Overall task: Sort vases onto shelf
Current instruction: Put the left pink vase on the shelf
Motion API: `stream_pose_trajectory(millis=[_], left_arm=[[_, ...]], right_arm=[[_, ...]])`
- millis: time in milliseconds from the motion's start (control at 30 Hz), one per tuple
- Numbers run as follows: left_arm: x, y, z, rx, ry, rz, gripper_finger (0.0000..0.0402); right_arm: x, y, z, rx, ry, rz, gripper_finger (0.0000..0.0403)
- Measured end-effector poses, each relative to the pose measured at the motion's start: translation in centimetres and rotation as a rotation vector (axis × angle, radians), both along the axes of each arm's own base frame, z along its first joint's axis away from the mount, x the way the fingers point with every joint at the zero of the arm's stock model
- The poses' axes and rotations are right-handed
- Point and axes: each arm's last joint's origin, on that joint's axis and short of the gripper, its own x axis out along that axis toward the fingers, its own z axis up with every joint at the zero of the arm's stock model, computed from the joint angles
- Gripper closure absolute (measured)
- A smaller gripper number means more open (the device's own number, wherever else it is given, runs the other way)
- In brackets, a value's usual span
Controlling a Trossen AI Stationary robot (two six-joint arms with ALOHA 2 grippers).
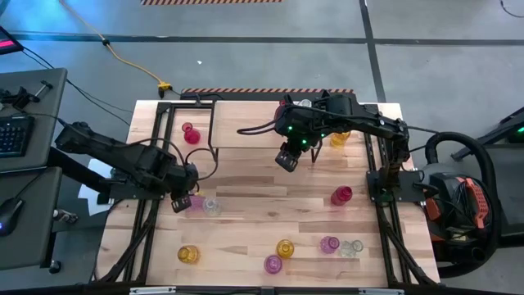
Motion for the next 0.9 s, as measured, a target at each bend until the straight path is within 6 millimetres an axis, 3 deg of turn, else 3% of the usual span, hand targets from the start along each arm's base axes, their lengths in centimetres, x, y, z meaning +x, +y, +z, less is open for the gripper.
stream_pose_trajectory(millis=[500,900], left_arm=[[0.2,-0.1,2.4,-0.026,-0.059,-0.019,0.0382],[-0.7,0.6,7.3,0.044,-0.126,0.0,0.0381]], right_arm=[[0.0,0.0,0.0,0.0,0.0,0.0,0.0295],[0.0,0.8,0.0,-0.001,0.0,0.023,0.0295]])
